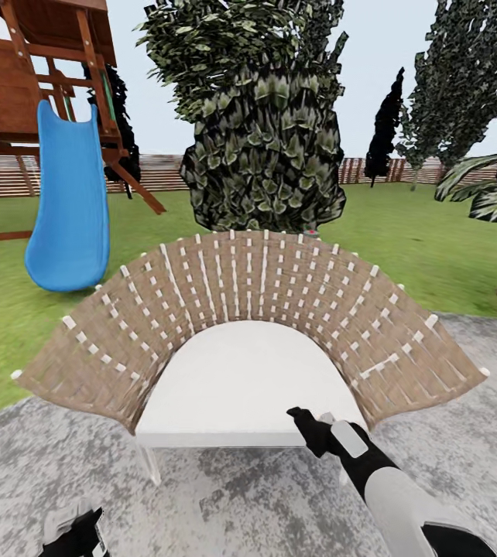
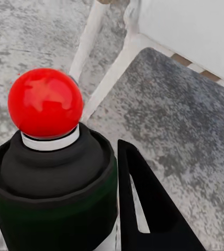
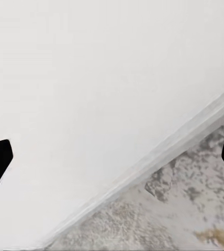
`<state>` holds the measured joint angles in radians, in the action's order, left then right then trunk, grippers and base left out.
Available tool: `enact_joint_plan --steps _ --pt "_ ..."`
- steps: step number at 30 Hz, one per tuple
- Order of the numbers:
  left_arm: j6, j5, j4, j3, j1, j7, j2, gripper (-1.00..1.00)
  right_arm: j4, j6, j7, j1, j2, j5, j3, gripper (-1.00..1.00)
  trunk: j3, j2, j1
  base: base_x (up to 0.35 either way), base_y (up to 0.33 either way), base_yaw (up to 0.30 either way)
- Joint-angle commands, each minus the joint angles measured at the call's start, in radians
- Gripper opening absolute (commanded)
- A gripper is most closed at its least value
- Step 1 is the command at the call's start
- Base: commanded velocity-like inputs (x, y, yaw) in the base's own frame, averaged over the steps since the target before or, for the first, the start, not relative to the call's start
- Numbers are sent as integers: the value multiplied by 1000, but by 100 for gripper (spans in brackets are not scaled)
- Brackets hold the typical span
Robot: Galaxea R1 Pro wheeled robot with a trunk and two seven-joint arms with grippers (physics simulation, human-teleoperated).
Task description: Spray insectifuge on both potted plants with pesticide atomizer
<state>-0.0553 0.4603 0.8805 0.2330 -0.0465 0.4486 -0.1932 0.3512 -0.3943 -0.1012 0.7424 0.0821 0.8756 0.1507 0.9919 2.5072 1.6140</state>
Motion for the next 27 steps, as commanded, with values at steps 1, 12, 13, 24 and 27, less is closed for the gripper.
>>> enact_joint_plan --steps 1,12,13,24,27 --pt "0 0 0 0 0 -1 0 -100 0 1 5 0 1 0 0 100 0 0 0 182 292 8" --pt "3 -2 0 -1 0 -5 1 -100 -1 28 9 0 2 0 -2 100 0 0 0 102 189 0" --pt "3 -2 0 -1 0 -6 1 -100 0 28 9 0 2 0 -1 100 0 0 0 -19 3 0" --pt "29 -5 1 -2 0 -10 1 -100 3 28 9 0 1 0 0 100 0 0 0 165 8 0" --pt "32 -5 1 -1 0 -10 1 -100 2 28 9 0 1 0 0 100 0 0 0 76 0 0"
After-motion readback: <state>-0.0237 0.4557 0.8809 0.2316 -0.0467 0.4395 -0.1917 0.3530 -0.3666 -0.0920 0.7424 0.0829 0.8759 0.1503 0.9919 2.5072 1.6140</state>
